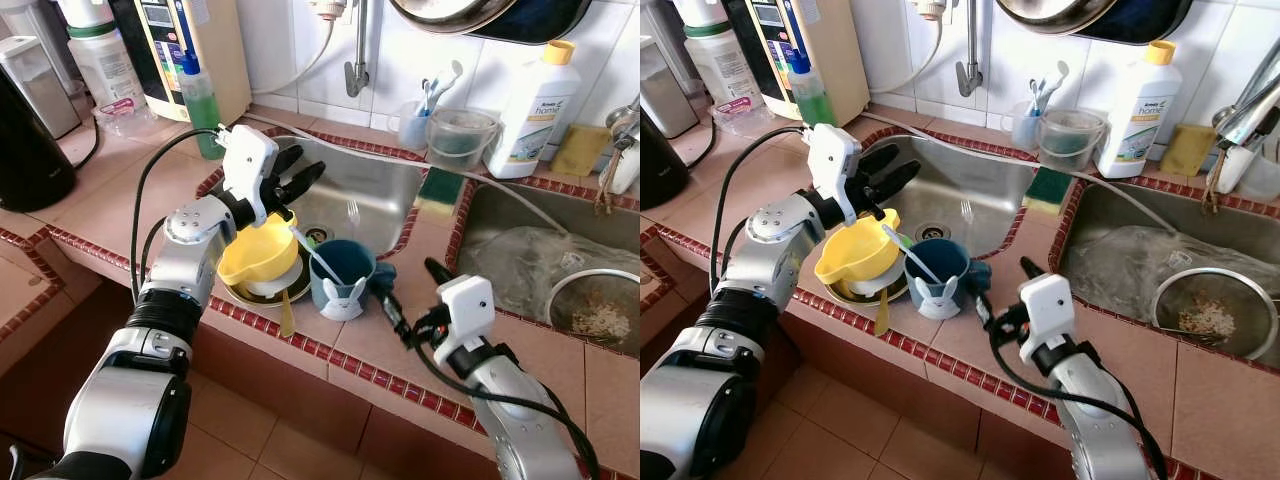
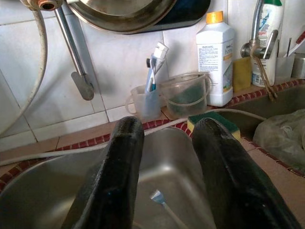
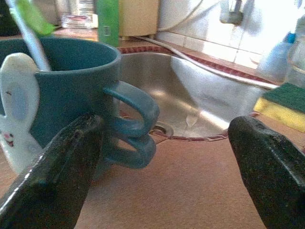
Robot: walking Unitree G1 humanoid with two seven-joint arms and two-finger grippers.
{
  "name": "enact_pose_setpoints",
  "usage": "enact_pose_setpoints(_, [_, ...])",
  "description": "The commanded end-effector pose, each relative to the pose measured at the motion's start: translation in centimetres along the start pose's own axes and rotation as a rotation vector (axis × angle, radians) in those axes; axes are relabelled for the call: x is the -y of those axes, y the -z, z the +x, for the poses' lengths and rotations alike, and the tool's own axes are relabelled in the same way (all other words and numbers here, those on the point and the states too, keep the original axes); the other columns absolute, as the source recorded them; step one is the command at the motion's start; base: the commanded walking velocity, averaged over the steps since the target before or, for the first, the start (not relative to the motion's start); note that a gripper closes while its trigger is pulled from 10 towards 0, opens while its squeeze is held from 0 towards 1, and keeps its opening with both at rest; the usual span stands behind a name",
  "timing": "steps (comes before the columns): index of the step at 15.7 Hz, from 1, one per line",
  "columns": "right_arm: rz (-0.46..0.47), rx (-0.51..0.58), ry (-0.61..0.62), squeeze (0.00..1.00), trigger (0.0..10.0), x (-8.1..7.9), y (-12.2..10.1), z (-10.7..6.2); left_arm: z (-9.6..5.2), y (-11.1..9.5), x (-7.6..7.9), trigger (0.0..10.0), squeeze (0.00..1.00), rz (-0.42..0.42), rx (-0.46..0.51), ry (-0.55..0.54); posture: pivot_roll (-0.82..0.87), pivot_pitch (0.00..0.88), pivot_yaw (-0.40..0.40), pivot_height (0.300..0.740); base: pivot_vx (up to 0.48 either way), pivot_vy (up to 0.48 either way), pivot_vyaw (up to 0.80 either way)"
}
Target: Kitchen organization
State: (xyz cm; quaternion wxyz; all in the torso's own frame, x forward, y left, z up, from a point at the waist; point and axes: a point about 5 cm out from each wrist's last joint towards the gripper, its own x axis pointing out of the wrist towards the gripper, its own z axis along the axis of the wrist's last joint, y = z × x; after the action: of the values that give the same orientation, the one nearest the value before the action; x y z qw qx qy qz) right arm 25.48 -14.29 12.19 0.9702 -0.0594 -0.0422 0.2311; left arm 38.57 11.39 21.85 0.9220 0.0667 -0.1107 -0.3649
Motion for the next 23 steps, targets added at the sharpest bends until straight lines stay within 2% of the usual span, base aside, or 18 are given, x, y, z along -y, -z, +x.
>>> enact_pose_setpoints(1, [-0.001, 0.019, -0.053, 0.00, 10.0, -0.7, -0.7, 0.0, 0.3, -0.7, -0.4, 10.0, 1.00, 0.011, 0.012, -0.003, -0.16, 0.037, 0.095, 0.740, 0.000, 0.000, 0.00])
enact_pose_setpoints(2, [-0.005, 0.024, -0.100, 0.00, 10.0, -1.1, -1.2, -0.4, 0.4, -0.8, -0.5, 10.0, 1.00, 0.005, 0.013, -0.012, -0.17, 0.042, 0.101, 0.740, 0.000, 0.000, 0.00])
enact_pose_setpoints(3, [0.002, 0.037, -0.136, 0.00, 10.0, -1.3, -1.7, -0.8, 0.5, -1.0, -0.7, 10.0, 0.87, 0.003, 0.015, -0.023, -0.17, 0.044, 0.100, 0.740, 0.000, 0.000, 0.00])
enact_pose_setpoints(4, [0.010, 0.047, -0.152, 0.00, 10.0, -1.3, -2.0, -0.9, 0.5, -1.2, -0.8, 10.0, 0.87, 0.005, 0.017, -0.033, -0.18, 0.046, 0.101, 0.740, 0.000, 0.000, 0.00])
enact_pose_setpoints(5, [0.038, 0.065, -0.176, 0.00, 10.0, -1.4, -2.8, -1.1, 0.5, -1.7, -1.0, 10.0, 0.00, -0.019, 0.041, -0.036, -0.18, 0.047, 0.103, 0.740, 0.000, 0.000, 0.00])
enact_pose_setpoints(6, [0.065, 0.085, -0.208, 0.00, 10.0, -1.4, -3.8, -1.3, 0.4, -2.3, -1.2, 10.0, 0.00, -0.036, 0.069, -0.036, -0.18, 0.049, 0.101, 0.740, 0.000, 0.000, 0.00])
enact_pose_setpoints(9, [0.063, 0.085, -0.247, 0.00, 10.0, -1.4, -4.3, -1.4, 0.2, -2.9, -1.6, 10.0, 0.00, -0.040, 0.086, -0.035, -0.18, 0.051, 0.098, 0.740, 0.000, 0.000, 0.00])
enact_pose_setpoints(12, [0.098, 0.105, -0.254, 0.00, 10.0, -1.4, -5.0, -1.3, -0.5, -3.3, -2.1, 10.0, 0.00, -0.083, 0.087, -0.044, -0.18, 0.052, 0.098, 0.740, 0.000, 0.000, 0.00])
enact_pose_setpoints(13, [0.114, 0.098, -0.257, 0.00, 10.0, -1.5, -5.0, -1.5, -1.5, -3.7, -2.3, 10.0, 0.00, -0.125, 0.086, -0.044, -0.17, 0.053, 0.097, 0.740, 0.000, 0.000, 0.00])
enact_pose_setpoints(14, [0.108, 0.087, -0.258, 0.00, 10.0, -1.6, -4.7, -1.6, -2.1, -3.7, -2.2, 10.0, 0.00, -0.121, 0.075, -0.040, -0.17, 0.055, 0.099, 0.740, 0.000, 0.000, 0.00])
enact_pose_setpoints(15, [0.100, 0.075, -0.254, 0.00, 10.0, -1.5, -4.5, -1.7, -2.8, -3.6, -1.9, 10.0, 0.00, -0.105, 0.052, -0.026, -0.17, 0.056, 0.099, 0.740, 0.000, 0.000, 0.00])
enact_pose_setpoints(16, [0.110, 0.057, -0.233, 0.00, 10.0, -1.2, -4.0, -1.8, -4.3, -3.2, -1.3, 10.0, 0.00, -0.147, -0.011, -0.006, -0.17, 0.055, 0.099, 0.740, 0.000, 0.000, 0.00])
enact_pose_setpoints(17, [0.111, 0.048, -0.230, 0.00, 10.0, -1.1, -3.8, -1.9, -4.9, -2.9, -0.9, 10.0, 0.00, -0.177, -0.054, -0.001, -0.17, 0.055, 0.099, 0.740, 0.000, 0.000, 0.00])
enact_pose_setpoints(20, [0.110, 0.031, -0.238, 0.00, 10.0, -1.1, -3.4, -1.9, -6.3, -1.6, 0.5, 10.0, 0.00, -0.277, -0.175, -0.012, -0.16, 0.052, 0.090, 0.740, 0.000, 0.000, 0.00])
enact_pose_setpoints(23, [0.110, 0.025, -0.248, 0.00, 10.0, -1.1, -3.3, -1.8, -6.9, -1.1, 2.2, 10.0, 0.00, -0.356, -0.243, -0.008, -0.16, 0.049, 0.082, 0.740, 0.000, 0.000, 0.00])
